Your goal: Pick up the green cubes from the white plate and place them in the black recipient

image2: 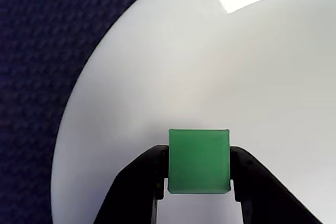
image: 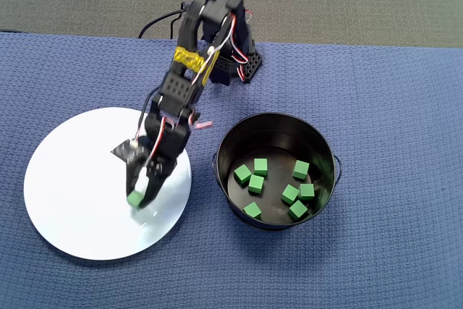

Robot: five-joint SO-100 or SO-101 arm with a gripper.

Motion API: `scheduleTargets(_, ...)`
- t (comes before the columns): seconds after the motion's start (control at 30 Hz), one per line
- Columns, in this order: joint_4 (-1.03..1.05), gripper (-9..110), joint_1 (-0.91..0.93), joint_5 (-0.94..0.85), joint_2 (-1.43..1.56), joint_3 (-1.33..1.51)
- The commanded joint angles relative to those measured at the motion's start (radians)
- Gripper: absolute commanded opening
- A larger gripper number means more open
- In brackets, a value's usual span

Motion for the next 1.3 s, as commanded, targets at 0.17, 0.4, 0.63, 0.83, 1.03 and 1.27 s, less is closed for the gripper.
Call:
scheduleTargets(0.17, 0.511, 0, 0.075, 0.425, 0.703, 0.087)
scheduleTargets(0.4, 0.95, 0, -0.084, 0.851, 1.051, 0.044)
scheduleTargets(0.63, 1.207, 0, -0.433, 1.258, 1.216, -0.08)
scheduleTargets(0.83, 1.095, 0, -0.591, 1.394, 0.959, -0.101)
scheduleTargets(1.03, 0.93, 15, -0.64, 1.37, 0.825, -0.017)
scheduleTargets(1.27, 0.96, 22, -0.69, 1.319, 0.857, -0.006)
